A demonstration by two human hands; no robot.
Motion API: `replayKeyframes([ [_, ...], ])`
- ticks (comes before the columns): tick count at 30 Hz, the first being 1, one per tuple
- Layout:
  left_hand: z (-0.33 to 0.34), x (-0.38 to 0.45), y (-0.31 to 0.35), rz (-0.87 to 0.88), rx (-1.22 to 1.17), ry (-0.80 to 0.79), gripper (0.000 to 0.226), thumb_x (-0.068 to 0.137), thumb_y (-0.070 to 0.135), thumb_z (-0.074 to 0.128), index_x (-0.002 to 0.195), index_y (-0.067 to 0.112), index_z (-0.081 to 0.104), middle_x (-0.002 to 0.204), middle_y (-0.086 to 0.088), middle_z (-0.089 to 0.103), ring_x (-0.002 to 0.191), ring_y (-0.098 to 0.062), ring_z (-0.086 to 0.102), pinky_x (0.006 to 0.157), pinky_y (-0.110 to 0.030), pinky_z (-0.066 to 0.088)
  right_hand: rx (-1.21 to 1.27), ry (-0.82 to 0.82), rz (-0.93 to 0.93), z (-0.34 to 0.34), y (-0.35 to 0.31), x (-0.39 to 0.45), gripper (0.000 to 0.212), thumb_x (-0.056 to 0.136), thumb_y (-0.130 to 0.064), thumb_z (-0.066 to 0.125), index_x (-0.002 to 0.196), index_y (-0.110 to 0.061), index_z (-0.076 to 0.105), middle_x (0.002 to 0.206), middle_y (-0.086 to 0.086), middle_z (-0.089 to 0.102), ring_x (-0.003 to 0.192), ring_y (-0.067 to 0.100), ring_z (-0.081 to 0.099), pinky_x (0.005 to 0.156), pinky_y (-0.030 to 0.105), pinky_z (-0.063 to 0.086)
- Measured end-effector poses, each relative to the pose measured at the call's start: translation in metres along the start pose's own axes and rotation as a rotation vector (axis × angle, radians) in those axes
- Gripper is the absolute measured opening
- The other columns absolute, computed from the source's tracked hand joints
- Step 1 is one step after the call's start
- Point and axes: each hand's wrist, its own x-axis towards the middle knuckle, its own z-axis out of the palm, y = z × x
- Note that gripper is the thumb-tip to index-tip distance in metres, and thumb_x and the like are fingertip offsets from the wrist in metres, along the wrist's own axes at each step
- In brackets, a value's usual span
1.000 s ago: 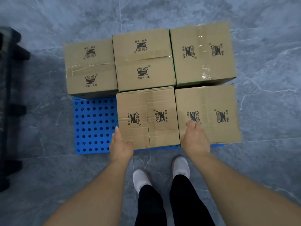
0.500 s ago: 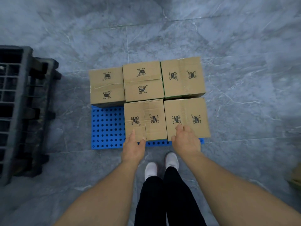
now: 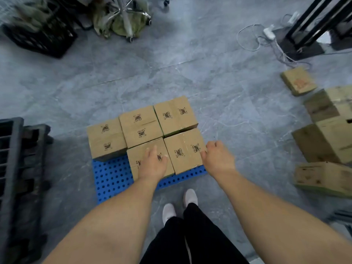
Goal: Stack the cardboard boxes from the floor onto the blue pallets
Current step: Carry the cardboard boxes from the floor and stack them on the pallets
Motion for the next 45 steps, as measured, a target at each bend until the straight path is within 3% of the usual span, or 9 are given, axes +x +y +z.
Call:
replayKeyframes([
  [4,0.002,-0.010,0.045,0.114,0.054,-0.038,0.060,0.096,0.044,0.034,0.148,0.018,0.019,0.157,-0.005,0.016,0.143,-0.023,0.016,0.115,-0.037,0.016,0.024,0.102,0.100,-0.032,0.030,-0.020,0.034,0.098,-0.031,0.034,0.114,-0.008,0.052,0.117,0.011,0.050,0.106,0.028,0.050,0.071,0.032,0.034],
  [11,0.028,-0.017,0.129,0.291,0.155,-0.105,0.059,0.096,0.043,0.036,0.147,0.014,0.025,0.154,-0.008,0.021,0.141,-0.024,0.020,0.113,-0.036,0.021,0.060,0.193,0.261,-0.076,0.103,-0.031,0.037,0.098,-0.033,0.036,0.119,-0.007,0.050,0.123,0.014,0.048,0.114,0.031,0.048,0.087,0.039,0.042],
  [17,0.067,-0.022,0.221,0.410,0.239,-0.126,0.056,0.093,0.030,0.046,0.143,0.013,0.032,0.152,-0.009,0.022,0.139,-0.024,0.024,0.107,-0.031,0.027,0.070,0.209,0.367,-0.116,0.192,-0.028,0.031,0.093,-0.014,0.040,0.123,-0.009,0.046,0.125,0.013,0.045,0.116,0.031,0.047,0.087,0.037,0.042],
  [22,0.117,-0.029,0.310,0.471,0.255,-0.140,0.054,0.096,0.035,0.042,0.145,0.018,0.030,0.157,-0.009,0.011,0.142,-0.026,0.020,0.112,-0.034,0.023,0.111,0.263,0.429,-0.153,0.274,-0.016,0.035,0.097,-0.029,0.037,0.123,-0.009,0.048,0.126,0.013,0.045,0.117,0.030,0.046,0.089,0.039,0.042],
  [31,0.228,-0.051,0.436,0.613,0.282,-0.184,0.056,0.097,0.037,0.041,0.145,0.010,0.029,0.153,-0.012,0.023,0.140,-0.026,0.024,0.114,-0.033,0.021,0.110,0.324,0.489,-0.192,0.414,-0.002,0.044,0.098,-0.043,0.031,0.121,-0.011,0.050,0.121,0.012,0.049,0.112,0.029,0.049,0.084,0.039,0.043],
  [45,0.311,-0.017,0.569,0.710,0.396,-0.322,0.064,0.096,0.039,0.040,0.149,0.013,0.014,0.155,-0.008,0.019,0.141,-0.025,0.020,0.114,-0.035,0.019,0.238,0.333,0.682,-0.216,0.534,0.057,0.045,0.097,-0.045,0.030,0.118,-0.013,0.053,0.117,0.010,0.051,0.108,0.028,0.051,0.080,0.038,0.043],
])
